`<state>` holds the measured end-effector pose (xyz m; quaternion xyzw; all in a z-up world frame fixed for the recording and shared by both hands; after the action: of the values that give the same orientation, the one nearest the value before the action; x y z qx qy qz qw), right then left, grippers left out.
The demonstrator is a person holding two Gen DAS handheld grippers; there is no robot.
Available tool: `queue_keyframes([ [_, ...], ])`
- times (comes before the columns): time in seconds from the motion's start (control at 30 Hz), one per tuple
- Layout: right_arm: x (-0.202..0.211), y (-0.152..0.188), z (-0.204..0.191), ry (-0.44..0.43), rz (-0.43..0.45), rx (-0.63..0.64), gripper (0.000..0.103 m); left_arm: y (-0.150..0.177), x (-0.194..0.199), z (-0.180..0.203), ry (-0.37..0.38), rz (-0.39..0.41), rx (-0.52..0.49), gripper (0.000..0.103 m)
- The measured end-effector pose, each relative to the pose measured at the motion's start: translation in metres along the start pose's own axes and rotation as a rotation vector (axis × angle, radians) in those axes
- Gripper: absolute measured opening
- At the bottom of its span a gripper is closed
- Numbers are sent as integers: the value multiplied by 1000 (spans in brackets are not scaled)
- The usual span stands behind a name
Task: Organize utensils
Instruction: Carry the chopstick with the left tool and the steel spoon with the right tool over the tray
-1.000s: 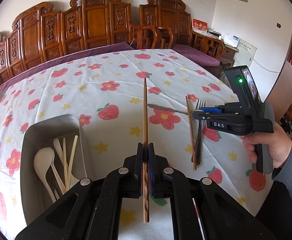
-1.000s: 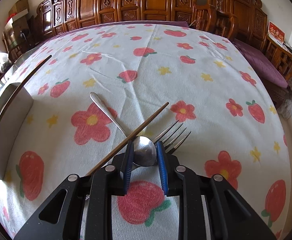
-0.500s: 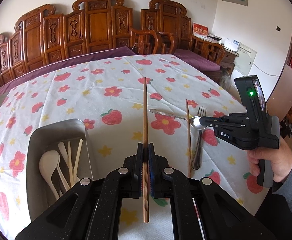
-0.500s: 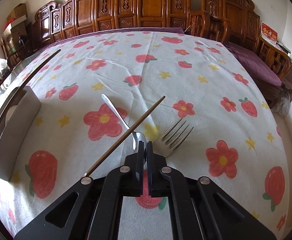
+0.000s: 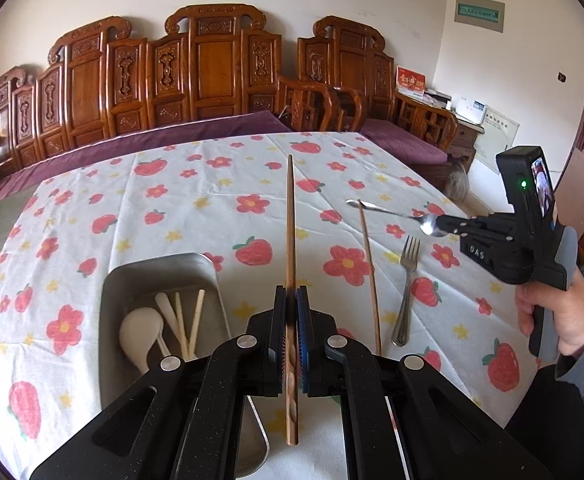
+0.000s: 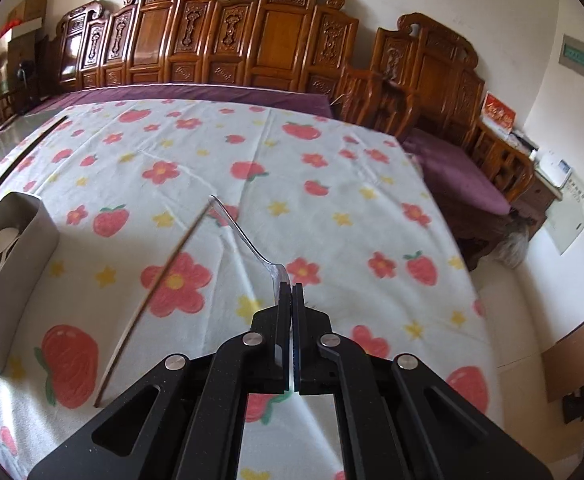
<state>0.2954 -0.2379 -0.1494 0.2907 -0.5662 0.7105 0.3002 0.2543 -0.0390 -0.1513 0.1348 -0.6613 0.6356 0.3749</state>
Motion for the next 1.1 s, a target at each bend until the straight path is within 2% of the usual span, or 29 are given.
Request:
queue_keyframes([
  [0.1, 7, -6, 10, 41, 8, 1, 1, 0, 8, -6, -8, 7, 6, 4],
  [0.27, 20, -10, 12, 26, 28, -10, 1, 1, 17, -18, -23, 9, 15, 4],
  [0.6, 53, -7, -34, -87, 71, 25, 1, 16, 27, -53, -62, -20, 77, 4],
  [0.87, 81, -6, -73, -164, 98, 63, 1, 34, 16, -71, -80, -90, 93, 4],
  [1.1, 92, -3, -93, -198, 101, 77, 1, 56, 1, -75, -83, -169, 87, 4],
])
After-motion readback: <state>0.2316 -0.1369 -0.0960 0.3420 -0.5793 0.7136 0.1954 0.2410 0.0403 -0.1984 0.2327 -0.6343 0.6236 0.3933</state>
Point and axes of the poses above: each gripper's, at about its wrist camera, not at the fingertips, and x roughly against the way its jaws point, z to its right, y to its underside, the point moved 4 cm from there along -x, roughly the way its jaws point, and after that the axes turned 1 degree about -x, right-handed, at the moved point
